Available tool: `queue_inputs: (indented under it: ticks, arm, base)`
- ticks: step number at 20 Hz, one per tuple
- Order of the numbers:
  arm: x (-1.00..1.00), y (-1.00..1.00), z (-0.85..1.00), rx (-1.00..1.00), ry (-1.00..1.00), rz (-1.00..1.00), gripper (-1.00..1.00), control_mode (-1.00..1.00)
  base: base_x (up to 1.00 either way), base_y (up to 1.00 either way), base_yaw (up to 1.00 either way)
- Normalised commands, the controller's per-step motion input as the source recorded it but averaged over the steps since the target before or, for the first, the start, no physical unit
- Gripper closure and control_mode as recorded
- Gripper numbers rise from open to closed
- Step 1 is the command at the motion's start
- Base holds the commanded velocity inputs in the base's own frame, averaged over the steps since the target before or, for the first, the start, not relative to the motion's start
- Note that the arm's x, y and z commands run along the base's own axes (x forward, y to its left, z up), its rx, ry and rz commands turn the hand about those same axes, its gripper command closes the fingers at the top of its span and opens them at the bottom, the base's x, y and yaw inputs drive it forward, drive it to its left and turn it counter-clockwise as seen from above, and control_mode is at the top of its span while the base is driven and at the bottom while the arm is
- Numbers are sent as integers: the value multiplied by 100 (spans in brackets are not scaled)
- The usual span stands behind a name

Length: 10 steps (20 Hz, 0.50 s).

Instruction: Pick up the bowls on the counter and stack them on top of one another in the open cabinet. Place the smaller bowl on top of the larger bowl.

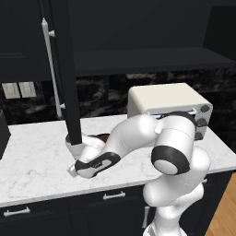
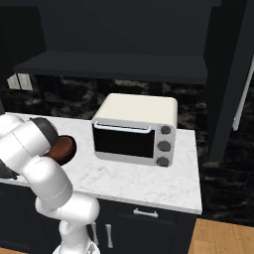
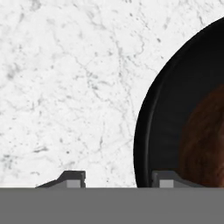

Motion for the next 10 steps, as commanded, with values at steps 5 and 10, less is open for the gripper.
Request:
queue_inputs:
  ticks: [5, 10]
  arm:
    - [0, 0, 0, 0, 0, 0, 100, -100]
    - [0, 0, 0, 0, 0, 0, 100, -100]
  base:
    - [0, 0, 0]
    - [0, 0, 0]
